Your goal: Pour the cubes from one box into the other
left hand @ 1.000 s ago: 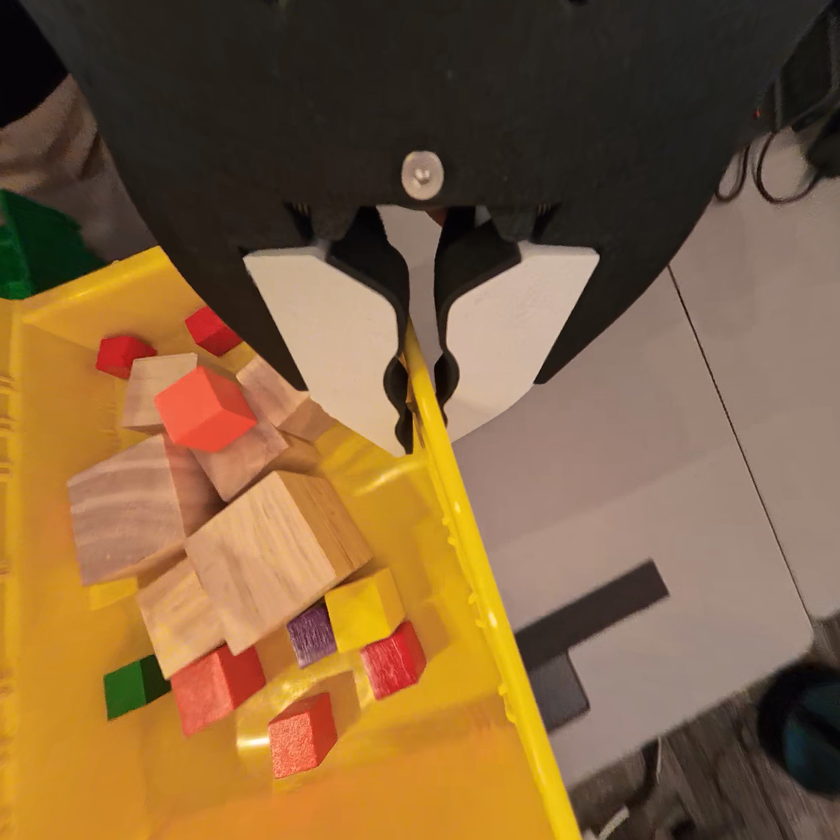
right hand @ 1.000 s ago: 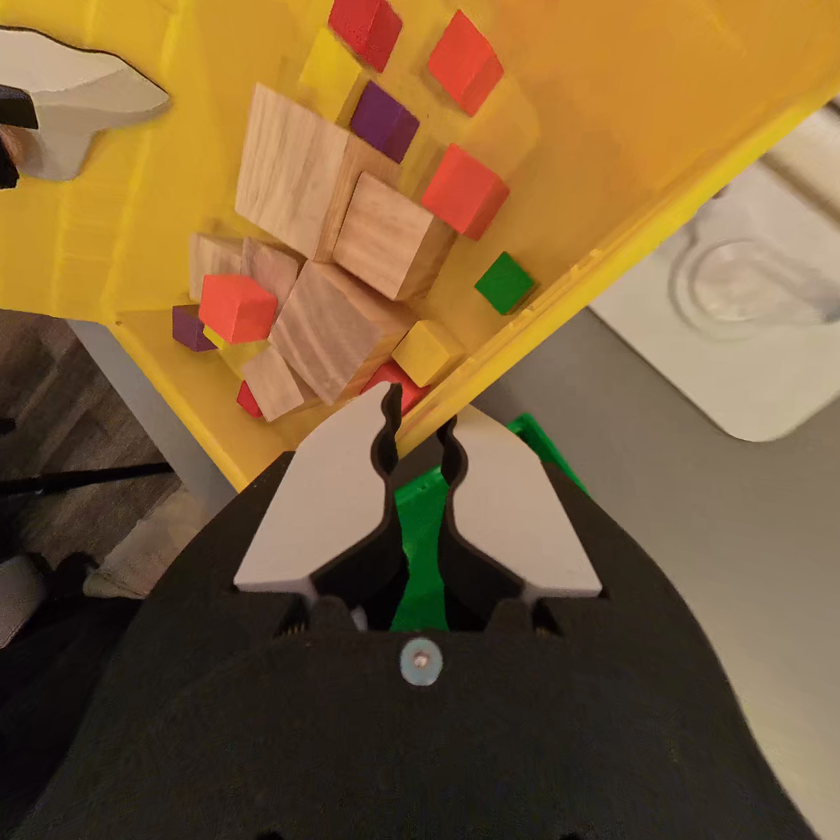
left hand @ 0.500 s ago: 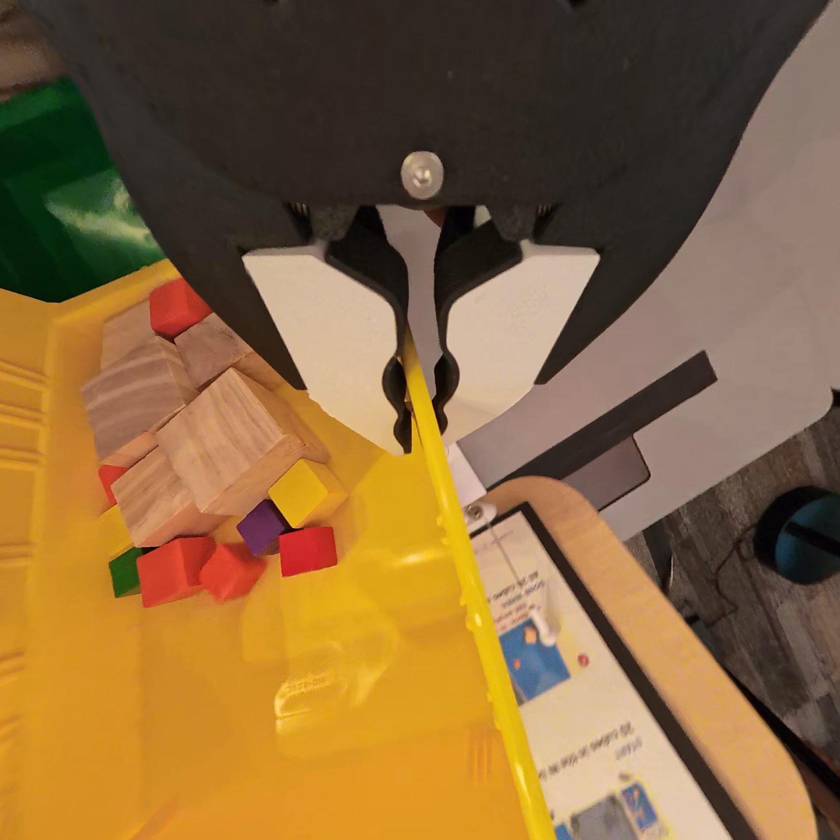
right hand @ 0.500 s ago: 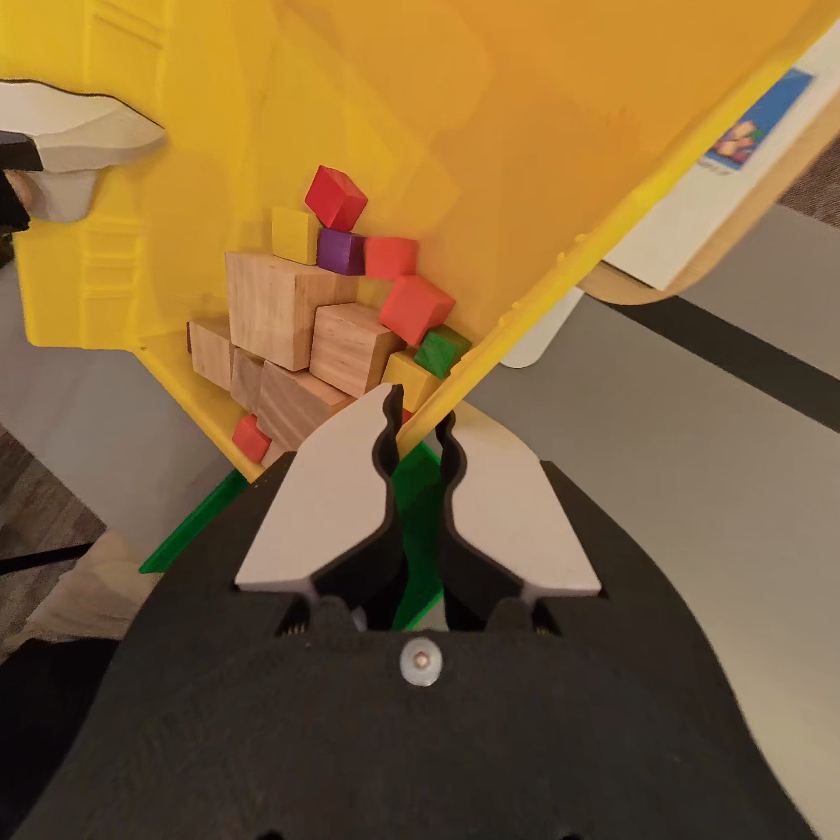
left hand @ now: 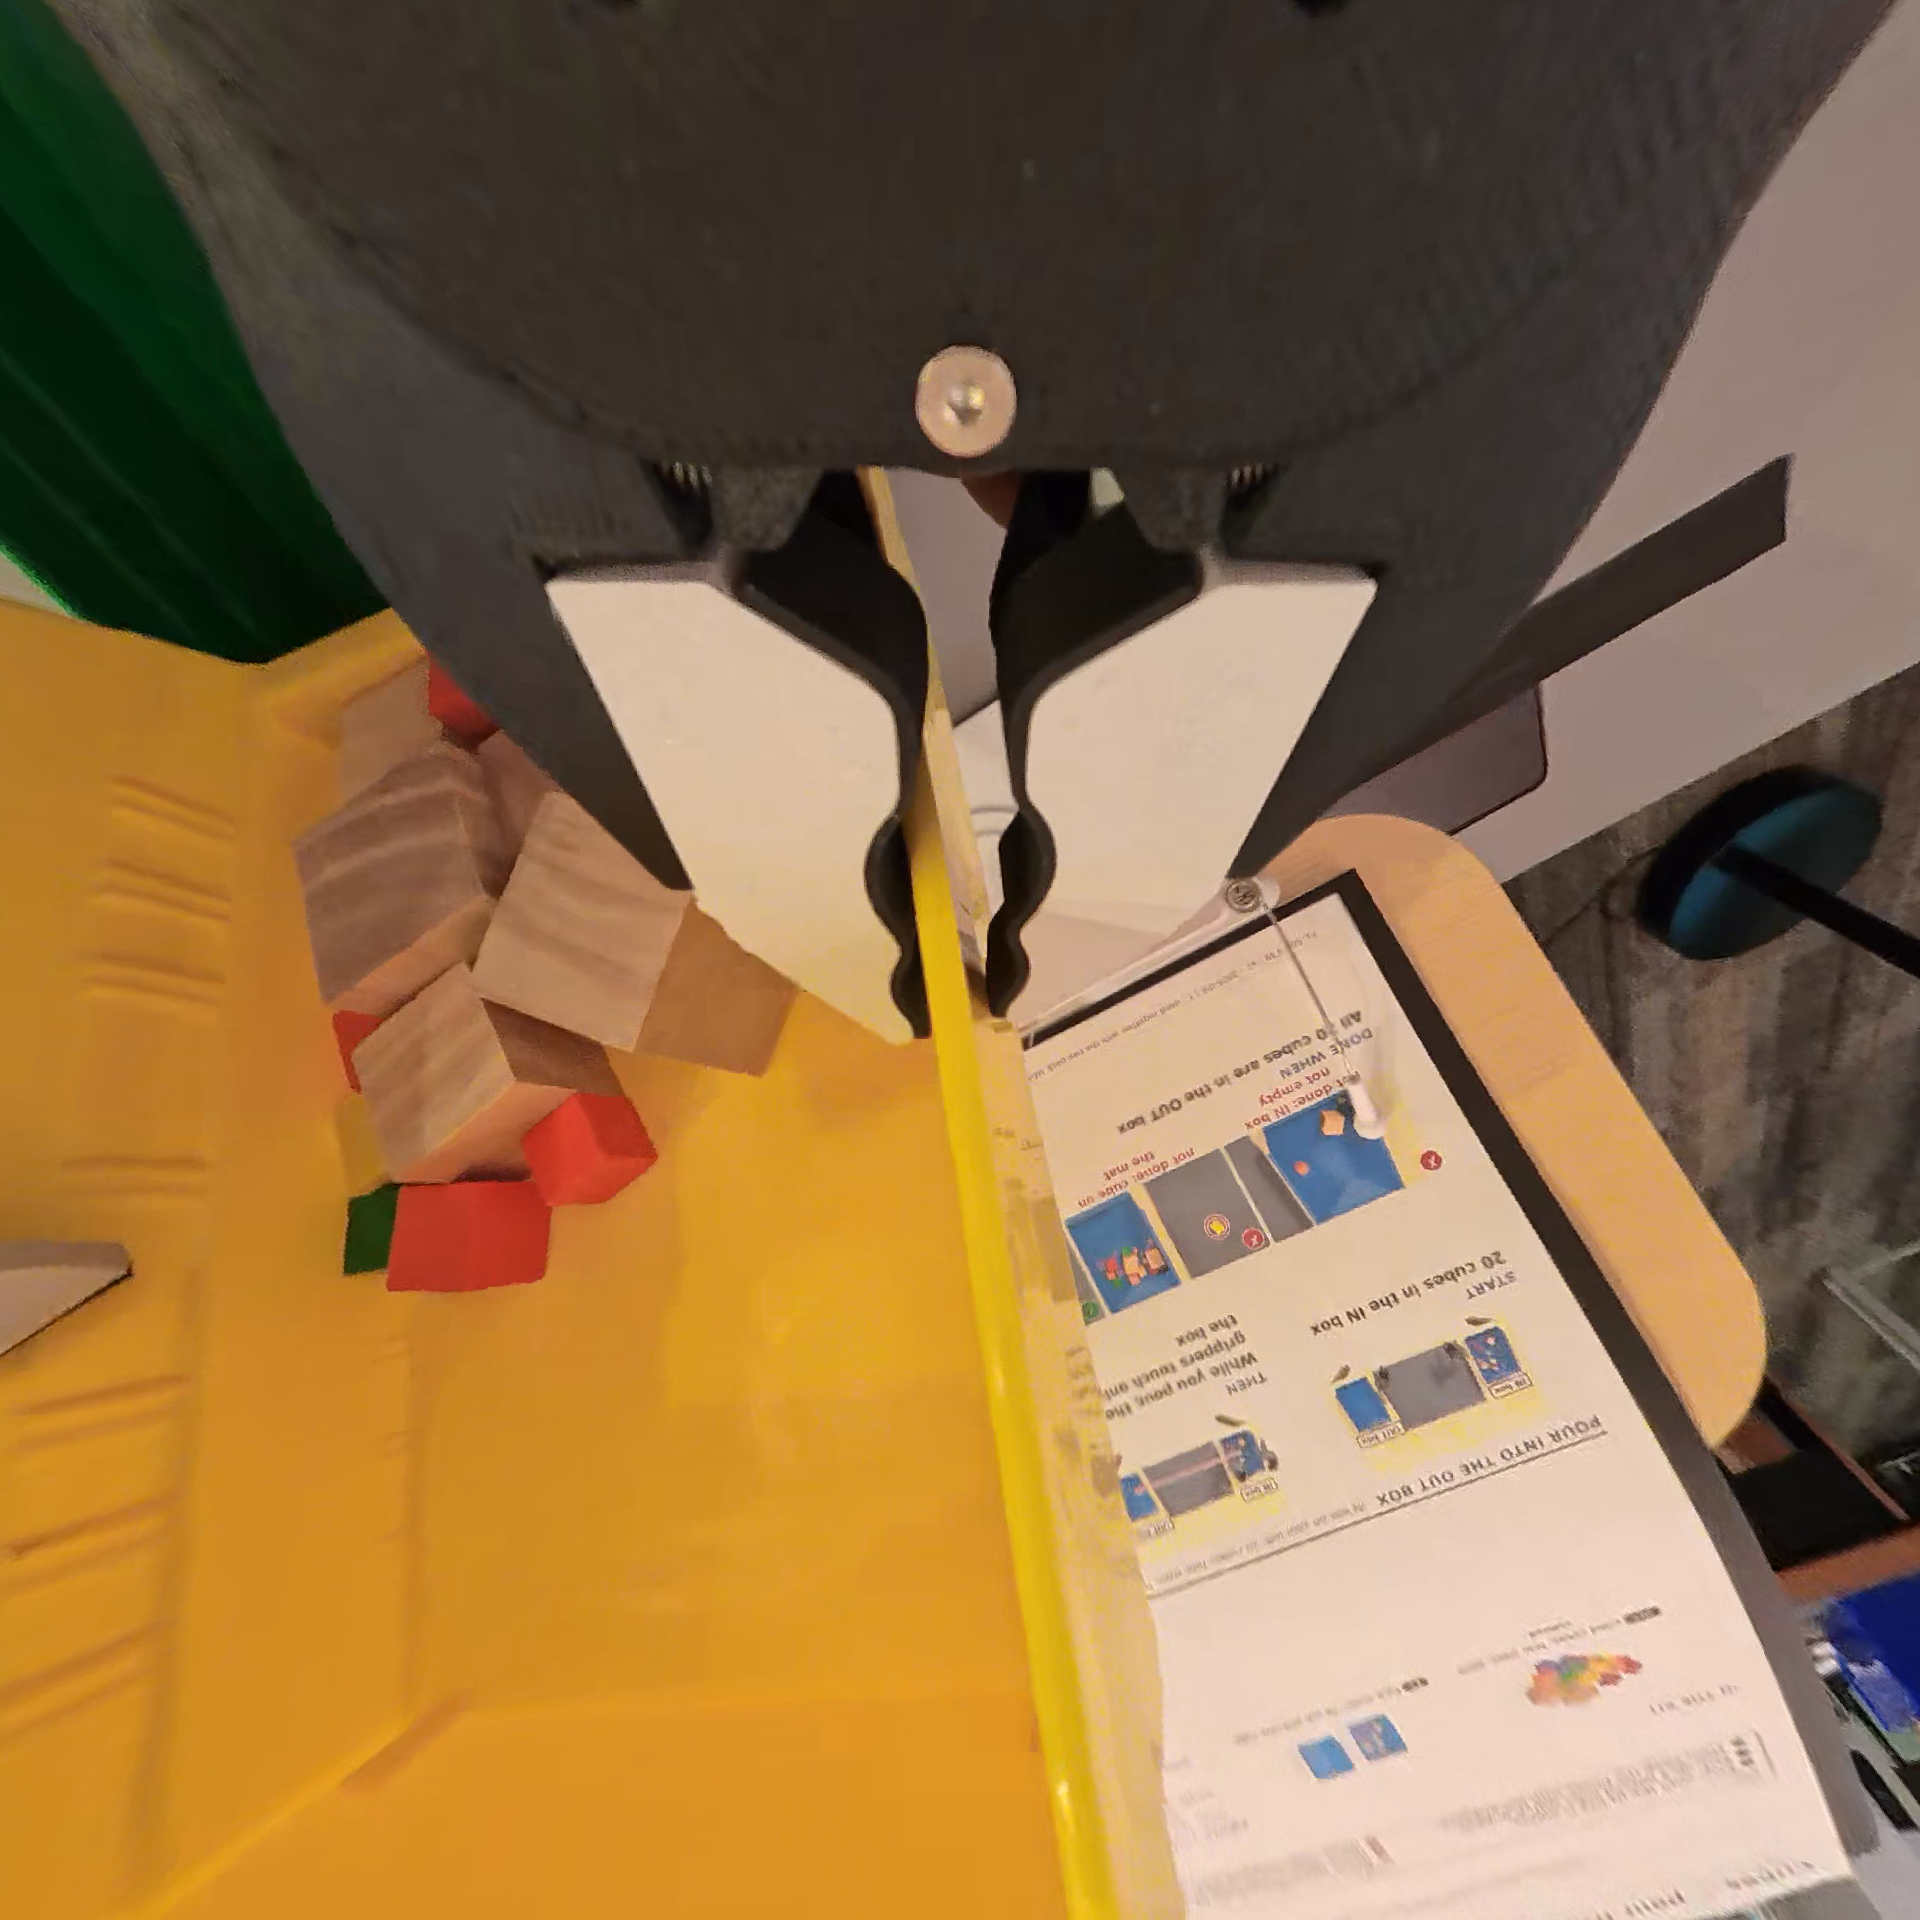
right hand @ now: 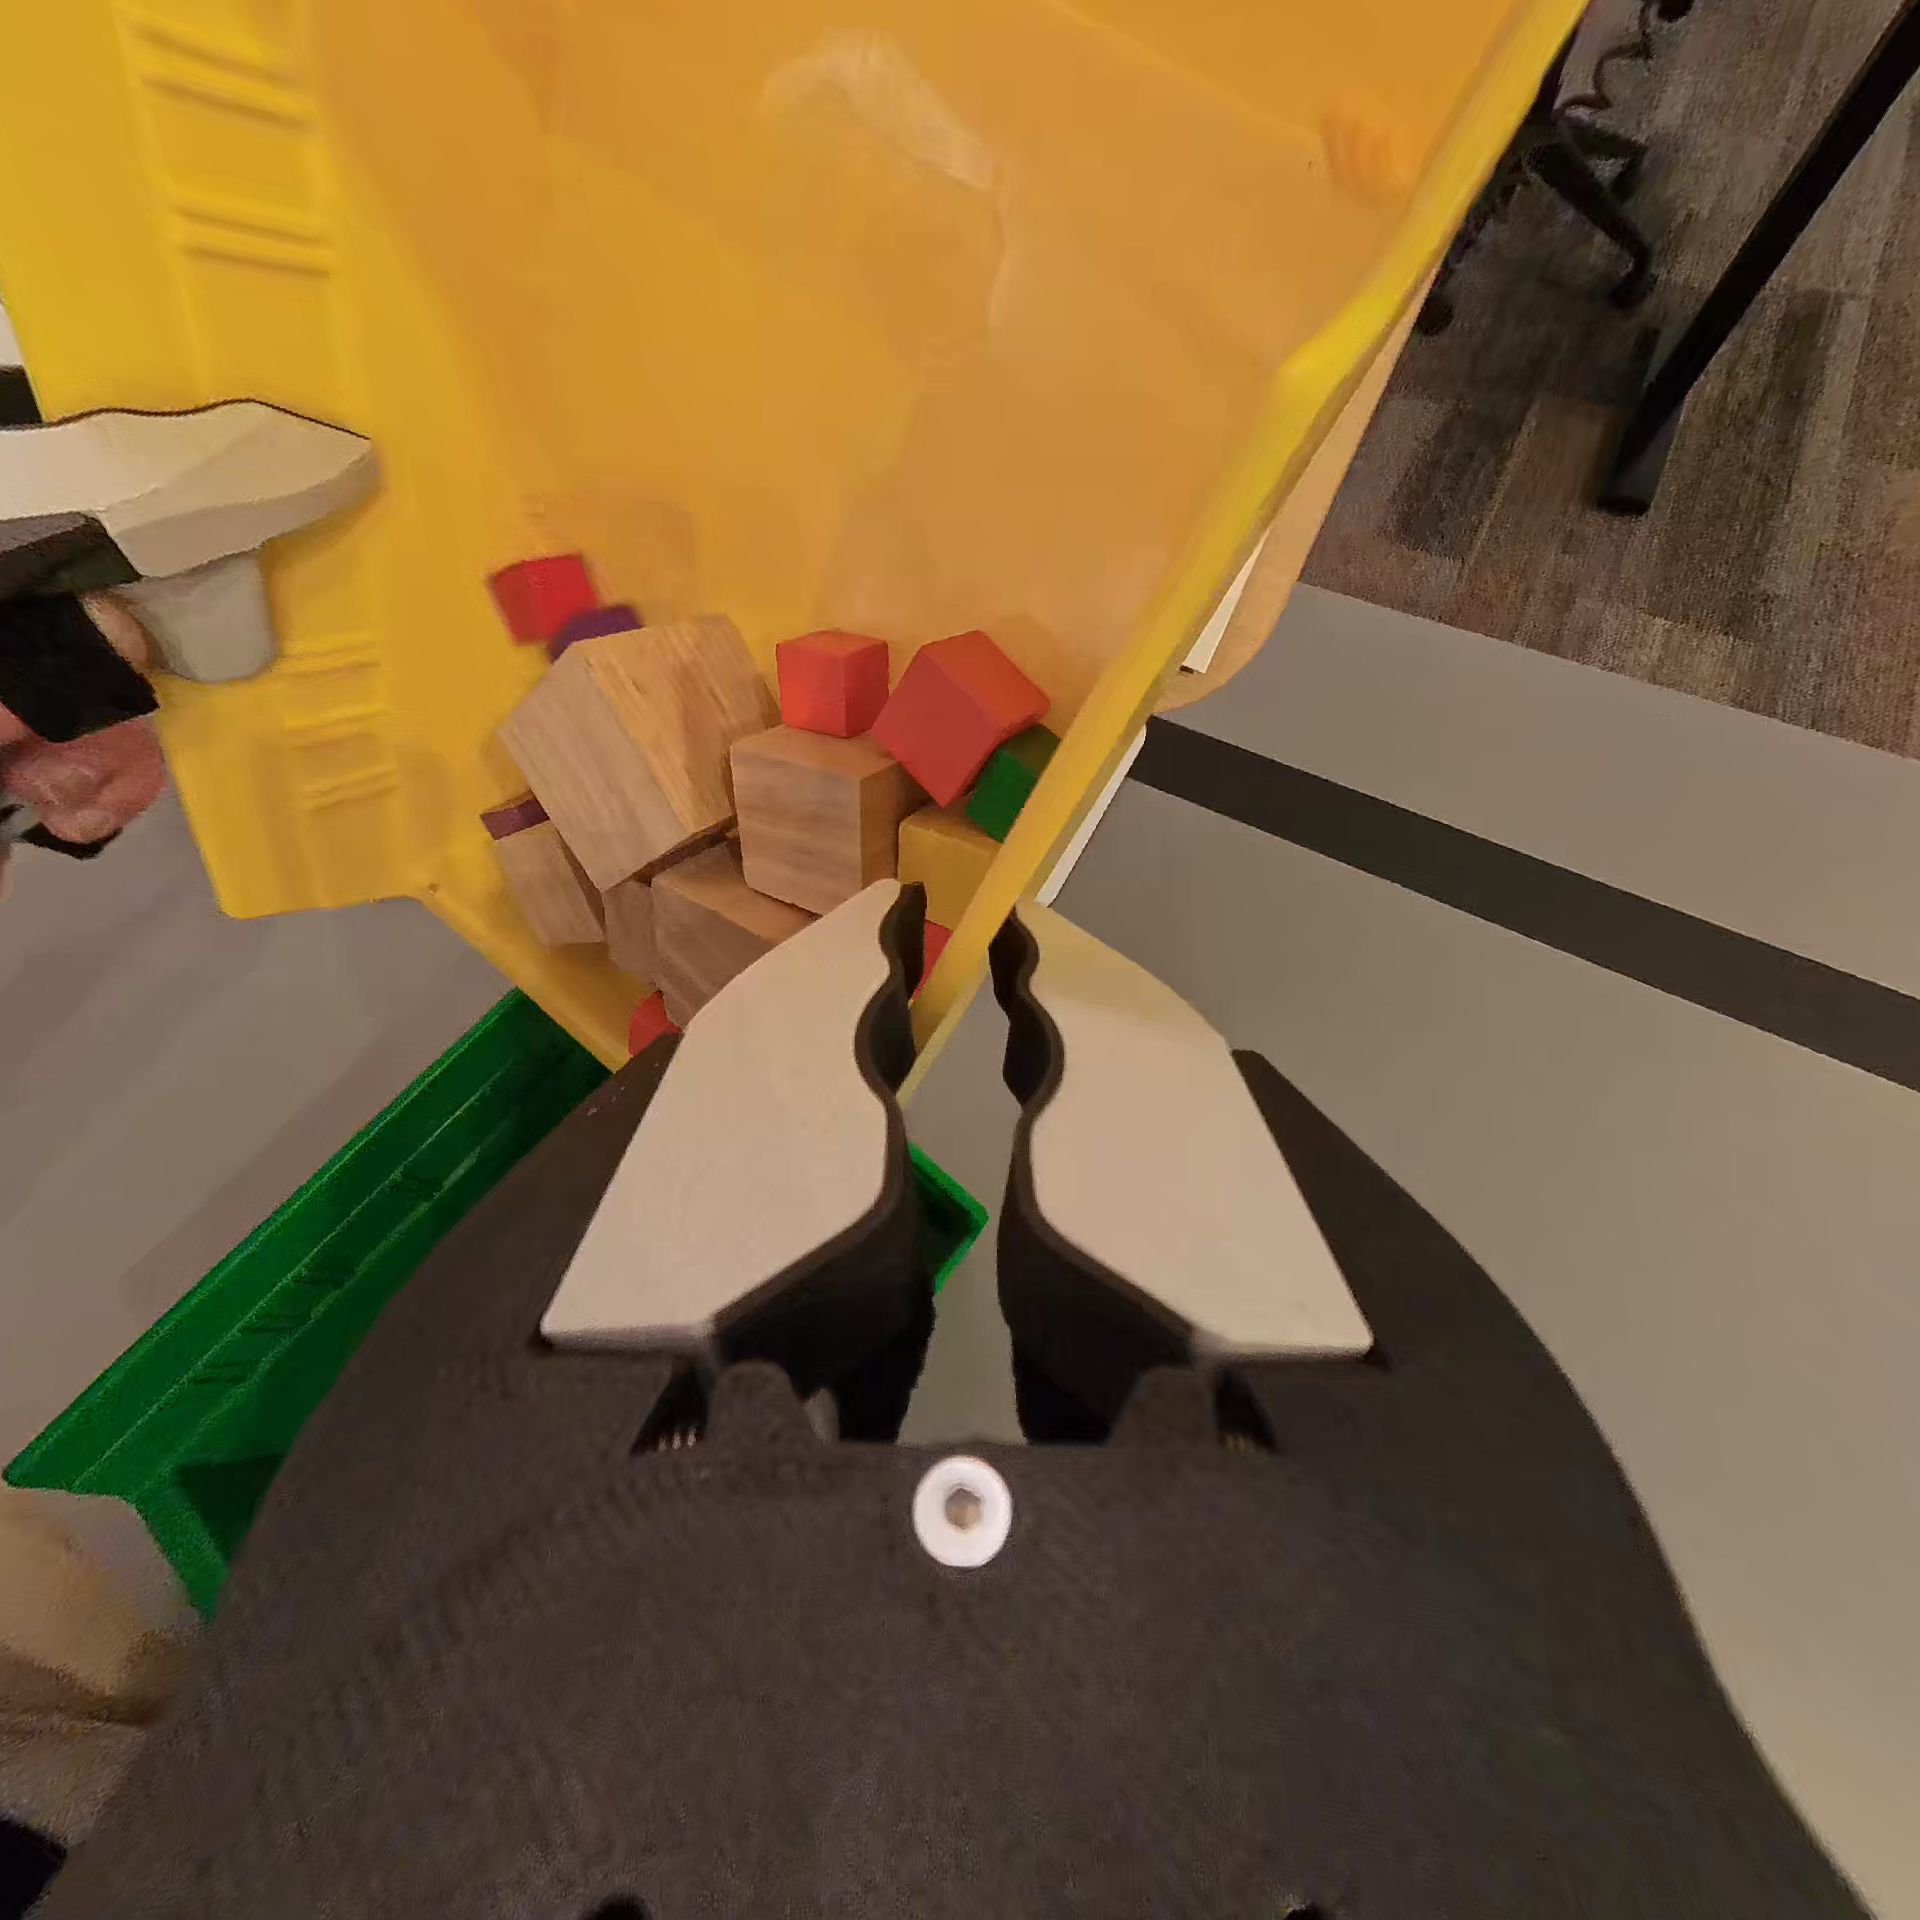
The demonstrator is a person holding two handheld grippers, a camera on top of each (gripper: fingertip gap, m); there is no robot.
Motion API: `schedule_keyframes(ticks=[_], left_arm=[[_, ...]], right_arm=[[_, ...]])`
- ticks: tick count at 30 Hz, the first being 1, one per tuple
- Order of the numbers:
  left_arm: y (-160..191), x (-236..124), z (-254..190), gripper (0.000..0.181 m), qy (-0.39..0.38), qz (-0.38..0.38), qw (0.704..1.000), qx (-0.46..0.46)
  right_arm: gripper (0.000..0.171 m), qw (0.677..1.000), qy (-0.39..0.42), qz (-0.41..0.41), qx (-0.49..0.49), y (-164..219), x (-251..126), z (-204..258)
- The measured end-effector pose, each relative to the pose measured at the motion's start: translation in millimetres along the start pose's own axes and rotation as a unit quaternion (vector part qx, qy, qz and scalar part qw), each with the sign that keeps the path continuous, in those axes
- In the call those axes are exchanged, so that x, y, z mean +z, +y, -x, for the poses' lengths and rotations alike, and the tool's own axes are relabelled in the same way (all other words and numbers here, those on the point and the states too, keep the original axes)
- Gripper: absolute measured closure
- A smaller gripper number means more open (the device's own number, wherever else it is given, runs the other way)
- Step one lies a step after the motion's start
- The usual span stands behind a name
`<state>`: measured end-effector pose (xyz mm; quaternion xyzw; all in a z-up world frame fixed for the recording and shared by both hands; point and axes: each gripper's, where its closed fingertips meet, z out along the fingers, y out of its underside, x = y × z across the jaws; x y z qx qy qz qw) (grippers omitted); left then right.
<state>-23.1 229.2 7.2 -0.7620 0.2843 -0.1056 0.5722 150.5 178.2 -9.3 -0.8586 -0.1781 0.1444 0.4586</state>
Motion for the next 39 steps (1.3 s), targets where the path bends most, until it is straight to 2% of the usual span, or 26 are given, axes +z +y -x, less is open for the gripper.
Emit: schedule_keyframes(ticks=[1, 21, 39], left_arm=[[0.3, -0.4, -2.2, 0.170, 0.004, -0.008, 1.000, -0.011], [-5.9, -28.7, -16.6, 0.171, -0.040, -0.194, 0.980, -0.035], [6.4, -39.5, -28.6, 0.169, -0.020, -0.266, 0.962, -0.063]], right_arm=[[0.164, 1.000, 0.004, -0.004, -0.004, 1.7, -0.6, -0.4], [0.163, 0.984, 0.031, -0.163, -0.060, -0.5, -26.5, 8.6], [0.160, 0.968, 0.007, -0.241, -0.066, 10.6, -40.8, 19.9]])
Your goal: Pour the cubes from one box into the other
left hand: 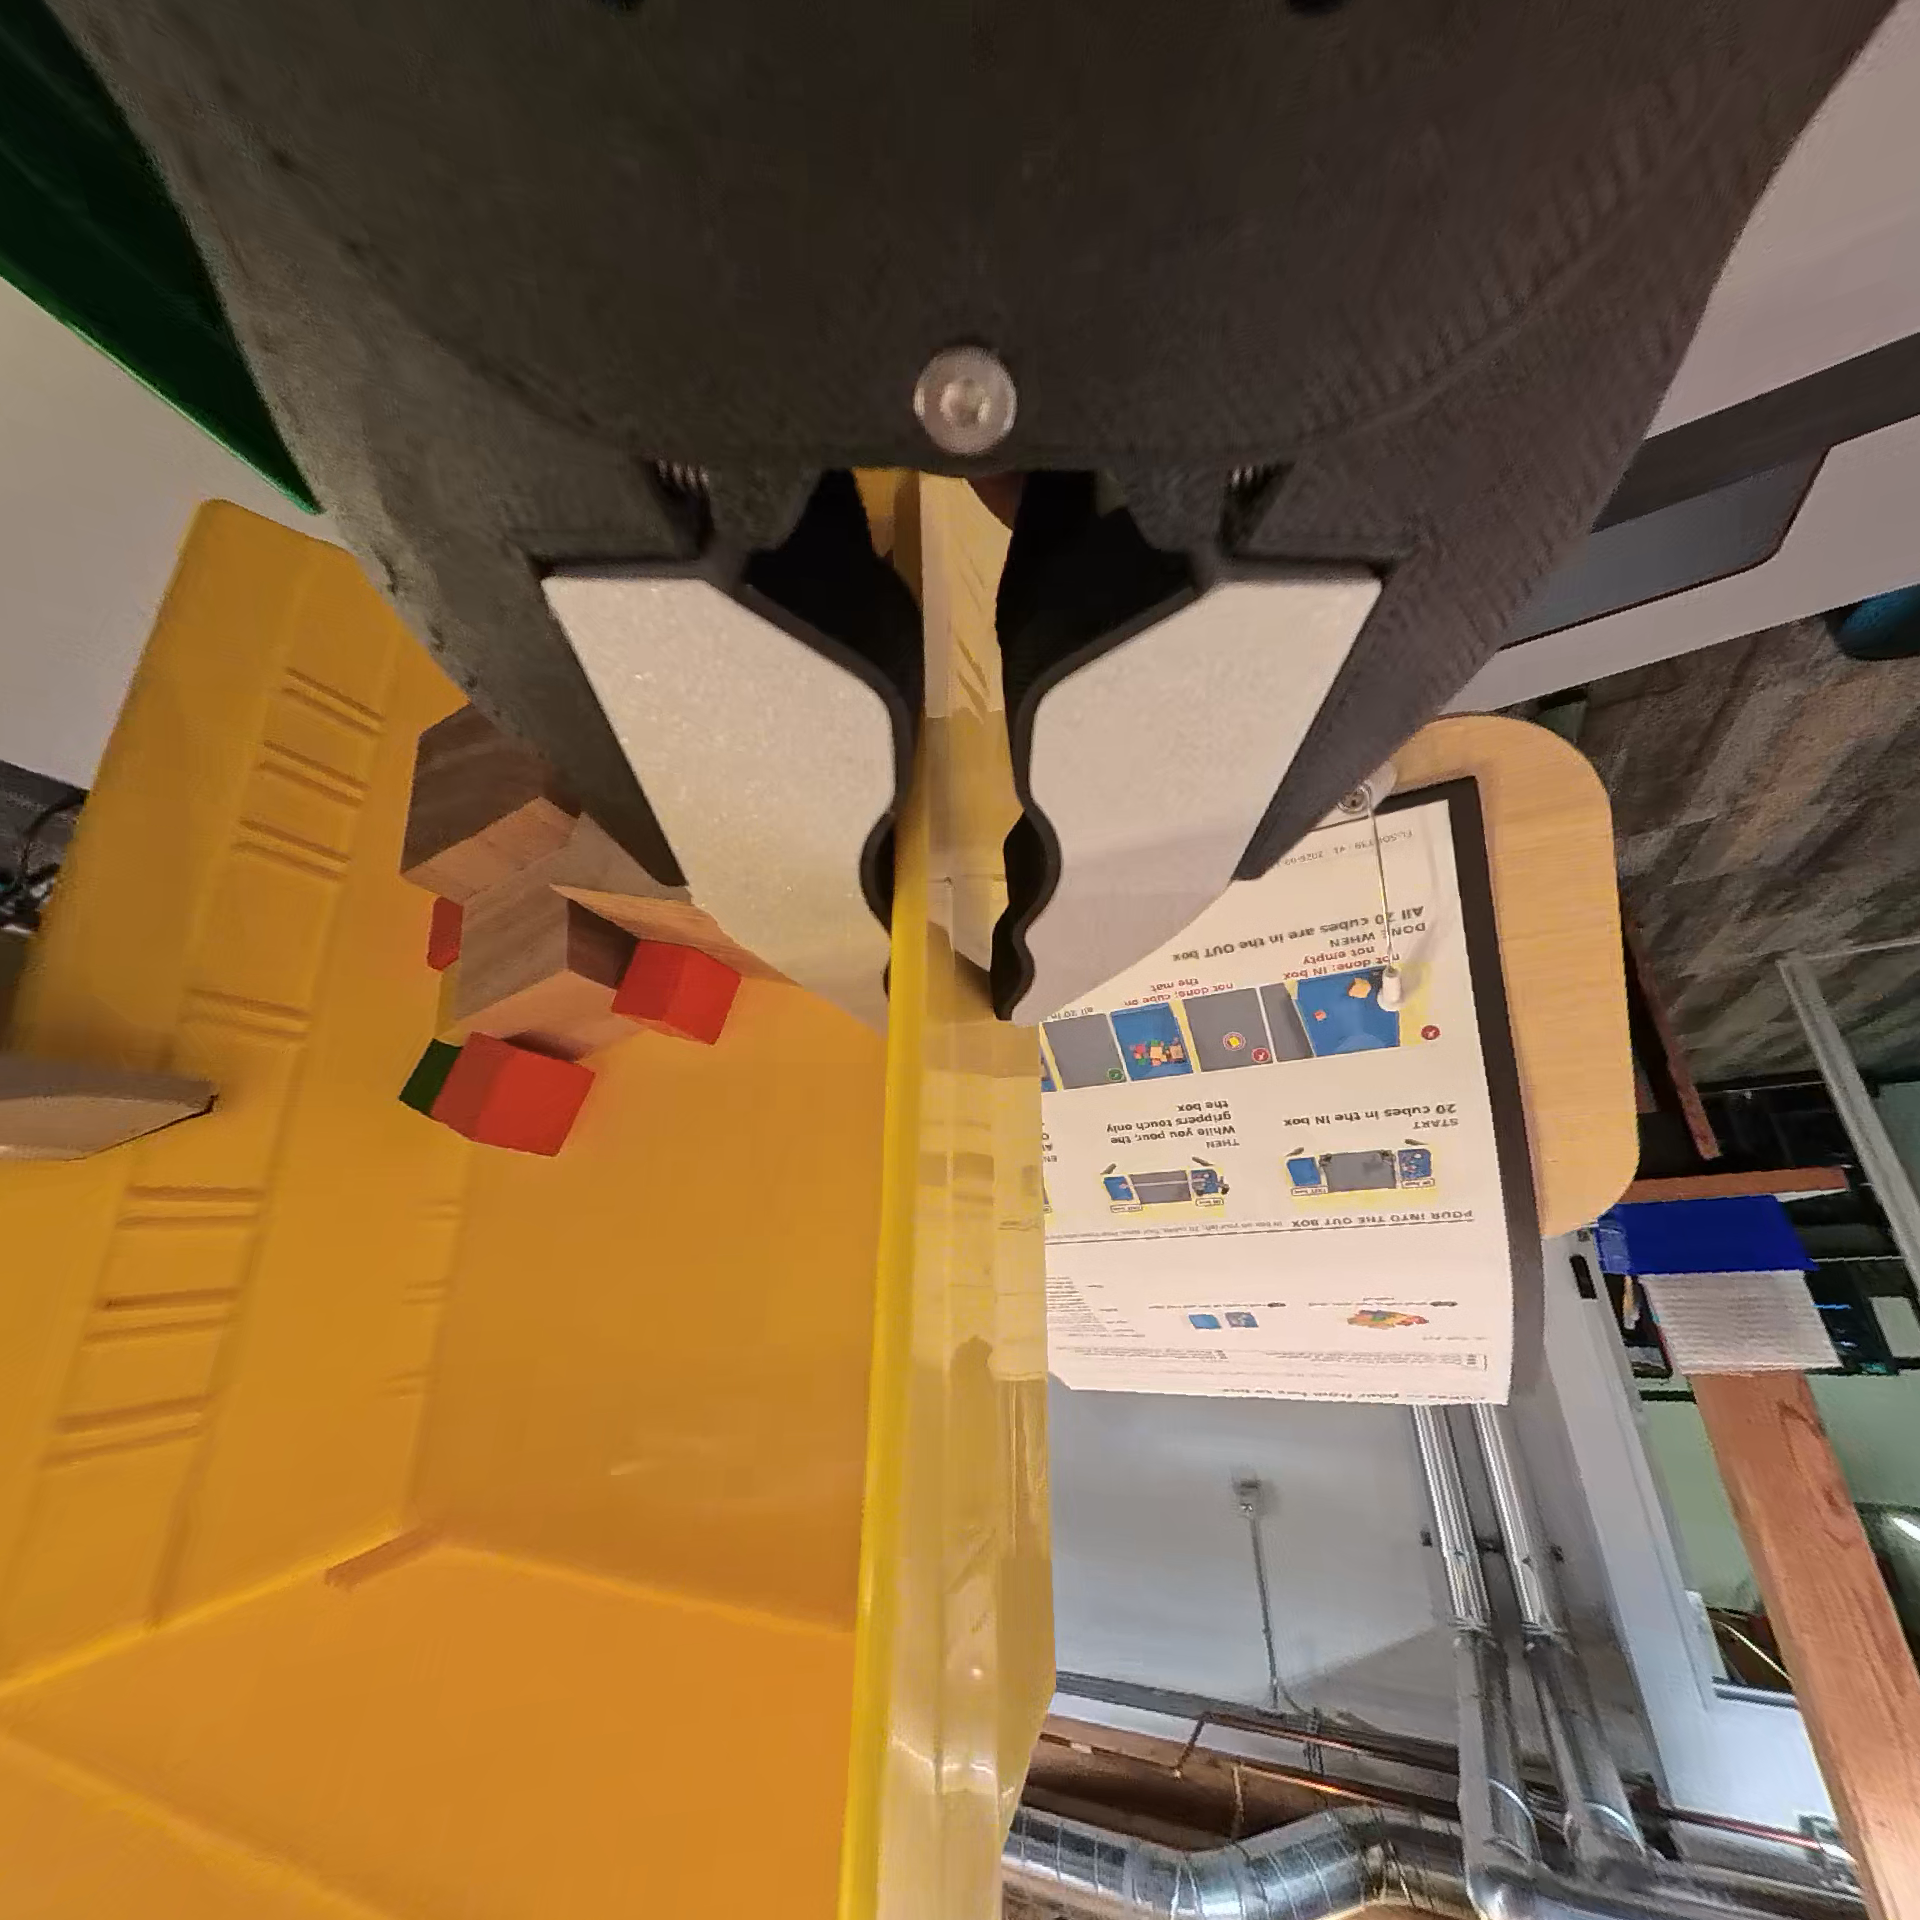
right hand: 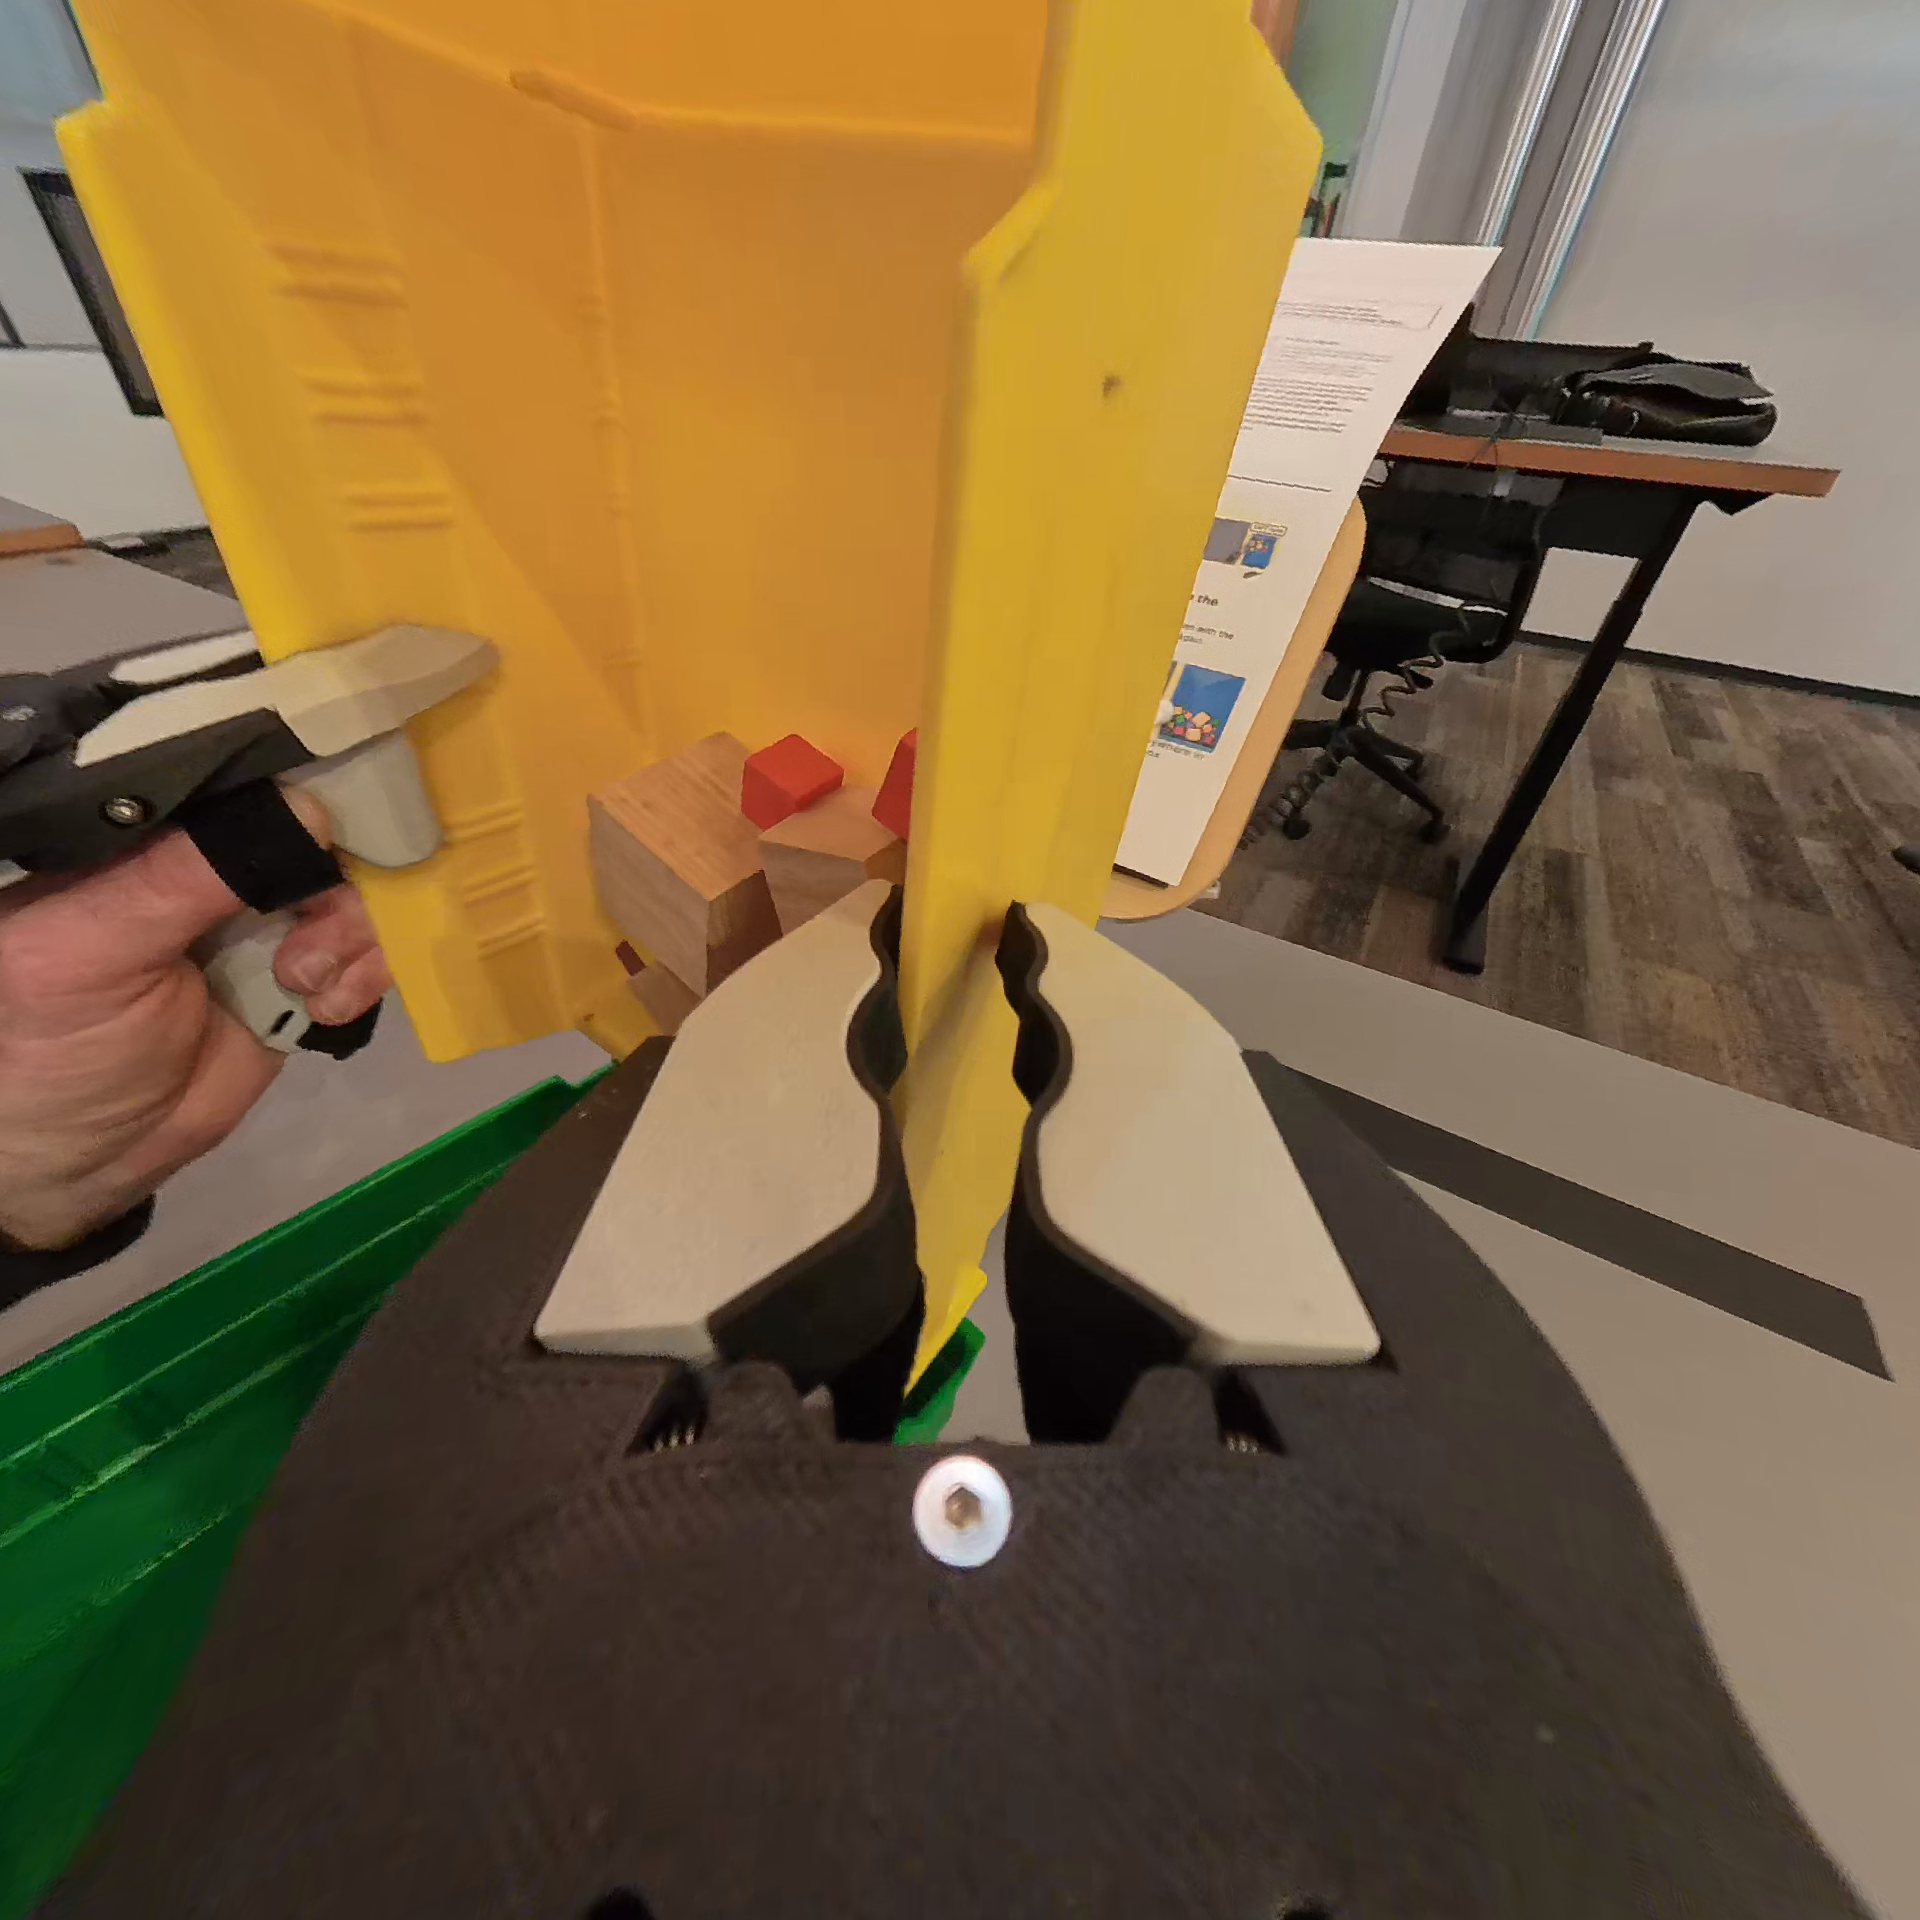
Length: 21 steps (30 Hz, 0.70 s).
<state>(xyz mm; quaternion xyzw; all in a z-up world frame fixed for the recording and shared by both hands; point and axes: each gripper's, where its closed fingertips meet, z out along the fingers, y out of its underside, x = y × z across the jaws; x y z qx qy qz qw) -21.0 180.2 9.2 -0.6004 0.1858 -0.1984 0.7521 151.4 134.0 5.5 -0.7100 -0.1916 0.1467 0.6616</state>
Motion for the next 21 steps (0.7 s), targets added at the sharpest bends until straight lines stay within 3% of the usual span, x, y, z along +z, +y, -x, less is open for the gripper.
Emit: schedule_keyframes(ticks=[21], left_arm=[[8.8, -17.8, -0.1, 0.168, 0.003, -0.037, 0.999, -0.017]], right_arm=[[0.154, 0.996, -0.060, -0.052, 0.029, 1.9, -11.0, 21.3]])
